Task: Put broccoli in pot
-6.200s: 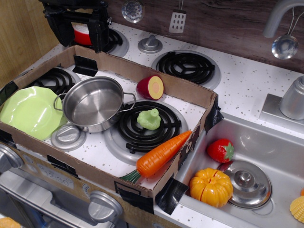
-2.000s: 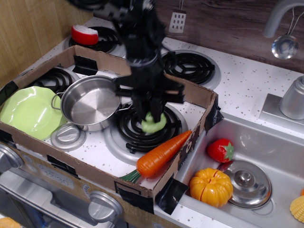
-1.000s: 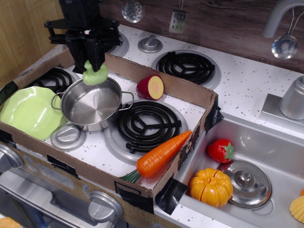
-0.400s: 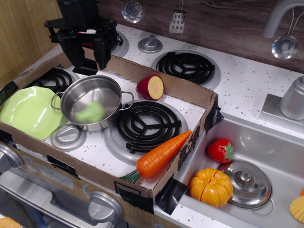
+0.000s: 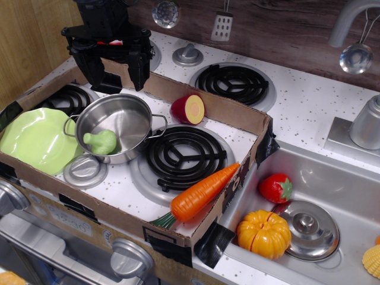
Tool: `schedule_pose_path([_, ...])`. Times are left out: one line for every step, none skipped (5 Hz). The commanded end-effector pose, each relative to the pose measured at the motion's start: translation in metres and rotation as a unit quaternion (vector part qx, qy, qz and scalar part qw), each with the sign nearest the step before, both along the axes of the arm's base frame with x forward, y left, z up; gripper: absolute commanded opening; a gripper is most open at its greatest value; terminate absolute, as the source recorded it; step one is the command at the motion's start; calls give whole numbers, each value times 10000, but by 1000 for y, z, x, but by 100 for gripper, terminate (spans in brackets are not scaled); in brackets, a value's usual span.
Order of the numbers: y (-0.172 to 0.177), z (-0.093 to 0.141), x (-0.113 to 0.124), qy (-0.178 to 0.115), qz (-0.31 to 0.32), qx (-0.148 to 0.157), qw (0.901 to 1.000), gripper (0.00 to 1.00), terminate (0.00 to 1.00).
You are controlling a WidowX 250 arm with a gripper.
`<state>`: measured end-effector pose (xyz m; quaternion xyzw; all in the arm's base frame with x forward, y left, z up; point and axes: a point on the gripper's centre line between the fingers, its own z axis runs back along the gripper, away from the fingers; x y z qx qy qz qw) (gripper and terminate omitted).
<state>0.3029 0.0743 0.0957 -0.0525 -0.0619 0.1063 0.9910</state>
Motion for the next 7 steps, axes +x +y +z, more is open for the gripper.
schedule_pose_path([1, 17, 11, -291, -20, 85, 9995, 100, 0])
schedule_pose_path([1, 17, 11, -291, -20, 85, 9995, 100, 0])
schedule_pose_path([1, 17, 11, -291, -20, 85, 9995, 100, 0])
schedule_pose_path([1, 17, 11, -291, -20, 85, 9995, 100, 0])
schedule_pose_path([1, 17, 11, -291, -20, 85, 9995, 100, 0])
schedule_pose_path([1, 17, 11, -291, -20, 85, 9995, 100, 0])
schedule_pose_path([1, 17, 11, -291, -20, 85, 9995, 100, 100])
